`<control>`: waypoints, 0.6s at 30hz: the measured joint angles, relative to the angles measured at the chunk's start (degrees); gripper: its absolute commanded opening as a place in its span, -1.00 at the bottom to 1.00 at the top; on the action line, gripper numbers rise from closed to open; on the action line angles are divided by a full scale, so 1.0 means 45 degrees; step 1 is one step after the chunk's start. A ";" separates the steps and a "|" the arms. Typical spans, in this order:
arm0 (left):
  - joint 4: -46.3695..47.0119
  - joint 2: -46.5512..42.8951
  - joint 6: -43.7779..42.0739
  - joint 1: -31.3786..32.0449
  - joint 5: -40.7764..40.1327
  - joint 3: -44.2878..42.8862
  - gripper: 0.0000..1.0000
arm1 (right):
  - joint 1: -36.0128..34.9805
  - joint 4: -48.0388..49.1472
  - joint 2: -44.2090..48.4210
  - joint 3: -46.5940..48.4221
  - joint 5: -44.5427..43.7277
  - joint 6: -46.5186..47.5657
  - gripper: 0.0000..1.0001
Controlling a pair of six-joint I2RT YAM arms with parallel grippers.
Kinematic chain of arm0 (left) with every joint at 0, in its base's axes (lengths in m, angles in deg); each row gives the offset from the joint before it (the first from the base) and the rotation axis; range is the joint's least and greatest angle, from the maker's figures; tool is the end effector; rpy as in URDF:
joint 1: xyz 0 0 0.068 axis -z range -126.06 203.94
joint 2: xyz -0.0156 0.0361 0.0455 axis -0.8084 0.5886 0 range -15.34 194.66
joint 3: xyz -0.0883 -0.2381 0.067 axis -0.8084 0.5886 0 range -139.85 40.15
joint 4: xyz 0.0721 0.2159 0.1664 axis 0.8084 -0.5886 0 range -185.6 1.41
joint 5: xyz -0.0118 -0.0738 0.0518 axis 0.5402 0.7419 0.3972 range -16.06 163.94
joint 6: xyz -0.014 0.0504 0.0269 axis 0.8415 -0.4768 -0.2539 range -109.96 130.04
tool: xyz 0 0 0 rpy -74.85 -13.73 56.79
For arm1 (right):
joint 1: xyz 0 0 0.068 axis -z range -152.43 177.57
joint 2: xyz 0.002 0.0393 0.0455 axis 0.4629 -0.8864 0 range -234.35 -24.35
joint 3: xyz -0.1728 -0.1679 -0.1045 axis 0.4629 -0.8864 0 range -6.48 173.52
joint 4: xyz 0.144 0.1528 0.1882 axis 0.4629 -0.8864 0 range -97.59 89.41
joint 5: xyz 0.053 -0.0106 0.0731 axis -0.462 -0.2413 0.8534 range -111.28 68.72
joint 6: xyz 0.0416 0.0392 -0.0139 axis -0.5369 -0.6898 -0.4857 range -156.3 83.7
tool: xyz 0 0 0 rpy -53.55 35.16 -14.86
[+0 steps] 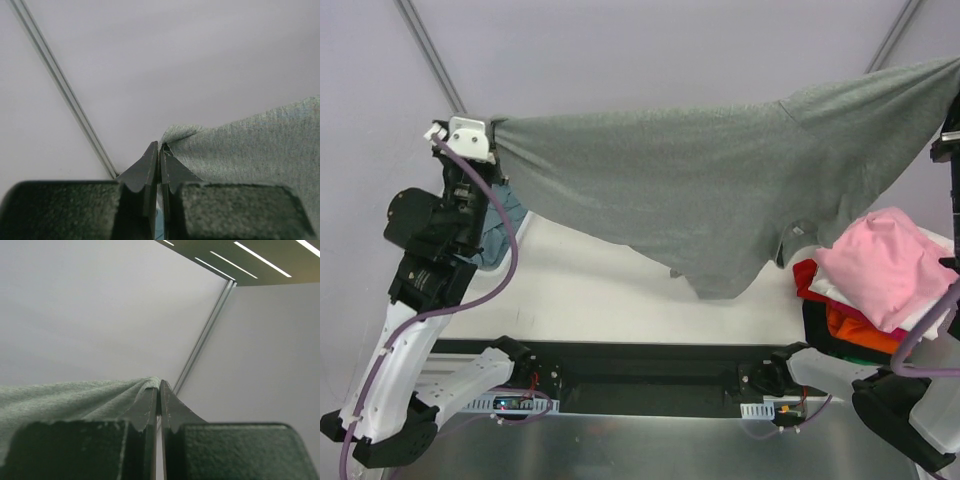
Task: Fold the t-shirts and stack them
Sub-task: Flatten out the tshirt
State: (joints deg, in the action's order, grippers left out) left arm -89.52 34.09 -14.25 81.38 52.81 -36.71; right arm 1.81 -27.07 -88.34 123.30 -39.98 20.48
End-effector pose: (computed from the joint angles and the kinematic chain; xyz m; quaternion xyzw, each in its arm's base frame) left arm 0.1544 -0.0629 0.5329 0.0854 0.5334 0.0735 0.8383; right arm 0.0529 0.0103 0.6816 -0.1682 0.4144 -0.3054 0.8407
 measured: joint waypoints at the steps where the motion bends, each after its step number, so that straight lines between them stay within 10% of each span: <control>1: -0.0005 -0.0165 0.0005 0.0000 0.0000 0.0000 -1.00 | 0.0000 -0.0199 0.0034 0.0131 0.0121 -0.0160 -0.99; 18: -0.0636 -0.2395 0.0350 0.0000 0.1243 0.1122 -1.00 | 0.0738 -0.1719 0.1307 0.0690 0.1705 -0.2084 -0.99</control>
State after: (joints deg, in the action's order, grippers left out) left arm -92.39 23.31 -12.68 81.38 58.41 -31.67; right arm 5.14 -34.81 -82.46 126.40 -32.31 11.10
